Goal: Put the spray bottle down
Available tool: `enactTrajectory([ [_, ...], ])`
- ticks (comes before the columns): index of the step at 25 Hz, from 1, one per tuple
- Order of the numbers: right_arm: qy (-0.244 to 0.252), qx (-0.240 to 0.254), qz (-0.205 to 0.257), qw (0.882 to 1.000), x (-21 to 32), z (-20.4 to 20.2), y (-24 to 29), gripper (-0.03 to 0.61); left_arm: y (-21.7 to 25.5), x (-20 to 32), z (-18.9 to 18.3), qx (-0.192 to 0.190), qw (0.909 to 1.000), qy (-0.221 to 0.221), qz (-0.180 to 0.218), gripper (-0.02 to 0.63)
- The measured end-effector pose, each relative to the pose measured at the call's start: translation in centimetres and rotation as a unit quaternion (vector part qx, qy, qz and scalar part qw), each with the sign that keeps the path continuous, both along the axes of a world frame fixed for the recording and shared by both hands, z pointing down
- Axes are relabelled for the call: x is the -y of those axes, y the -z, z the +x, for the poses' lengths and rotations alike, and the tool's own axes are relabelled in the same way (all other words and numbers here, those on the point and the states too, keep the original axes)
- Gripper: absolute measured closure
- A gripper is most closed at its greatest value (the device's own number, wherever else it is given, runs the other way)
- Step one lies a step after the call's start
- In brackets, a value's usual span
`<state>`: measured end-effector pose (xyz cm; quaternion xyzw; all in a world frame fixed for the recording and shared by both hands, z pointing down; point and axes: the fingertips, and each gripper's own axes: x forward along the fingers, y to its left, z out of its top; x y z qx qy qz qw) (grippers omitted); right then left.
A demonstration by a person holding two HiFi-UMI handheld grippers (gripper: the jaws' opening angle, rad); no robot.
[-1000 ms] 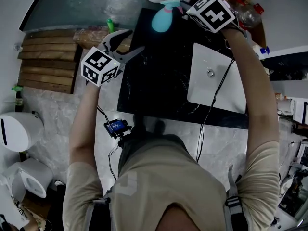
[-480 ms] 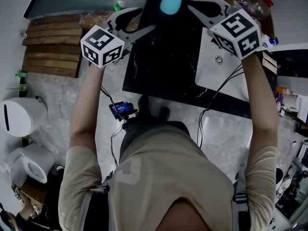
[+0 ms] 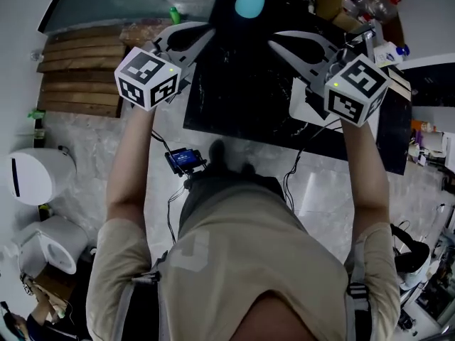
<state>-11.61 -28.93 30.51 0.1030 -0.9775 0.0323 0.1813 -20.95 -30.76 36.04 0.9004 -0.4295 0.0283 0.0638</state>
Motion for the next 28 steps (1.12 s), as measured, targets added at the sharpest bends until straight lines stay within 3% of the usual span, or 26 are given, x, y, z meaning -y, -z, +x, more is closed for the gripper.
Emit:
enactTrajectory([
  [7,0.003,0.039,-0.02,0.999,-2.9,1.7,0.0,0.545,0.8,-2.1,1.8,-0.031,0.9992,-0.007,-0.024,0.603],
  [15,0.001,0.081,-0.04,0.996,-6.1,5.2,0.9,0.545,4.4,-5.9,6.2,-0.05,0.9986,-0.016,0.004,0.603],
  [21,-0.035,0.198,-0.096,0.975,-10.0,9.5,4.2,0.545,7.4,-9.4,9.7,-0.034,0.9988,0.005,0.035,0.603],
  [28,-0.045,0.243,-0.1,0.964,-14.9,14.6,5.7,0.545,8.7,-13.2,13.9,-0.076,0.9965,0.026,0.025,0.603],
])
